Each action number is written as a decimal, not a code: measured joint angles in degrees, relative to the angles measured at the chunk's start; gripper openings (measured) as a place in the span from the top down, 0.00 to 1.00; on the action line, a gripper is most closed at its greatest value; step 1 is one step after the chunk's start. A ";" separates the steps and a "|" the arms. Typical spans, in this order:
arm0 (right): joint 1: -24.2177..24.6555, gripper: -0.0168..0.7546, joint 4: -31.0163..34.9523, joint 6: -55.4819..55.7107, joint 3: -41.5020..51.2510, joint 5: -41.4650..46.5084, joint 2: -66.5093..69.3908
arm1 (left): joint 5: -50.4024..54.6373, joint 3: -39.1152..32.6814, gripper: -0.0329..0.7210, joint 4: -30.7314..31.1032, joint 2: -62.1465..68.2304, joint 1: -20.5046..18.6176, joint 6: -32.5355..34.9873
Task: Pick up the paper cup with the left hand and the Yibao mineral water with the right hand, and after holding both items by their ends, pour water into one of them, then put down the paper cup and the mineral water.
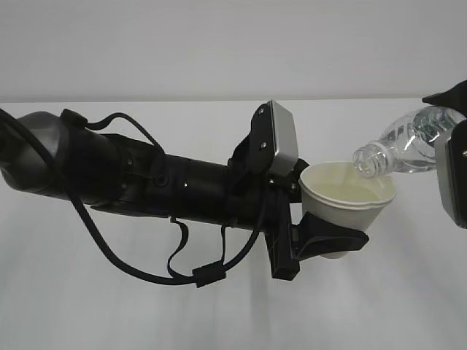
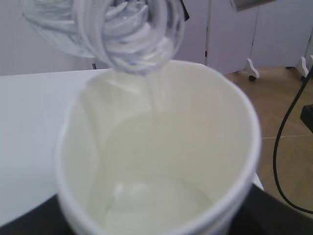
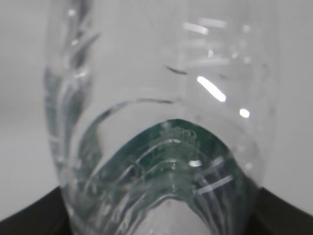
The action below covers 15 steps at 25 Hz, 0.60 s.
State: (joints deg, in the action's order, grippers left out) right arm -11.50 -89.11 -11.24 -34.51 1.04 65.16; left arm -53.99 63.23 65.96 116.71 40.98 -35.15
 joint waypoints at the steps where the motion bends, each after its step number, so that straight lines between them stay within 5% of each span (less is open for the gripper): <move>1: 0.00 0.37 0.00 0.00 0.00 0.00 0.00 | 0.00 0.00 0.38 0.00 0.00 0.00 0.00; 15: 0.00 0.37 0.00 0.00 0.00 0.00 0.00 | 0.04 0.00 0.38 0.00 0.00 0.00 -0.10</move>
State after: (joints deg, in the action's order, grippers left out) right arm -11.50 -89.11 -11.24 -34.51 1.04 65.16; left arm -53.95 63.23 65.96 116.71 40.98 -35.24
